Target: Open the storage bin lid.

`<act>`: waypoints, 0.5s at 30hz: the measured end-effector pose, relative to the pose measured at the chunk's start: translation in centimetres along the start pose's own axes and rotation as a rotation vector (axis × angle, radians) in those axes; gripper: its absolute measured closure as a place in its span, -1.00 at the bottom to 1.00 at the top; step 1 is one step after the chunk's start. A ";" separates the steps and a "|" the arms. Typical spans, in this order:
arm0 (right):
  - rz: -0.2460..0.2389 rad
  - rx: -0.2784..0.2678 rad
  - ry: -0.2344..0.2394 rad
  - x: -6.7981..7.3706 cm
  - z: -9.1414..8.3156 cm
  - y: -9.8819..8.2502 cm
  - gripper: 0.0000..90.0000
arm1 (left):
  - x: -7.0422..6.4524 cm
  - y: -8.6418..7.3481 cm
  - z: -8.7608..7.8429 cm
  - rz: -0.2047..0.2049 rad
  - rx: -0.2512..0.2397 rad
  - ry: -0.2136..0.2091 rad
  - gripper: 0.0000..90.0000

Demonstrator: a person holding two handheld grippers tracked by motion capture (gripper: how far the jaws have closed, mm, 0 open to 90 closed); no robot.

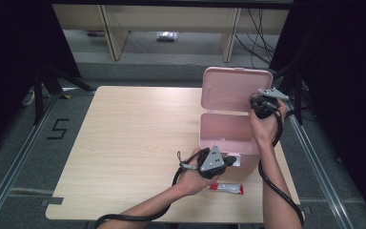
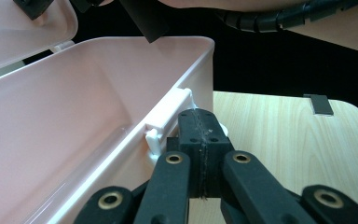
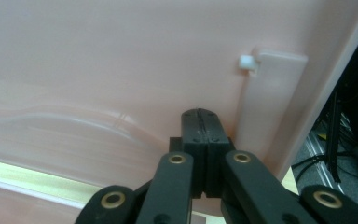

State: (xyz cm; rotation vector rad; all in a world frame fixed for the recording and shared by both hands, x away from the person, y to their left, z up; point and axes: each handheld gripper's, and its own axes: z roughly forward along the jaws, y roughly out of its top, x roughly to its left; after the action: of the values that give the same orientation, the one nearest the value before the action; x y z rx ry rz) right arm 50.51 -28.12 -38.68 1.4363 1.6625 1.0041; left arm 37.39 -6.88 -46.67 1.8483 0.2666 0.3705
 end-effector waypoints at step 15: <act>0.002 0.037 -0.008 -0.1 0.5 0.1 1.00 | -0.1 0.0 0.1 -0.021 0.002 -0.002 0.99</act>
State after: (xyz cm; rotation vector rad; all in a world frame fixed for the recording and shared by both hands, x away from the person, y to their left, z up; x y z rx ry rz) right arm 51.00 -28.12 -38.82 1.4645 1.6821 0.9725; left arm 37.30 -6.98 -46.67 1.8460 0.2851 0.3534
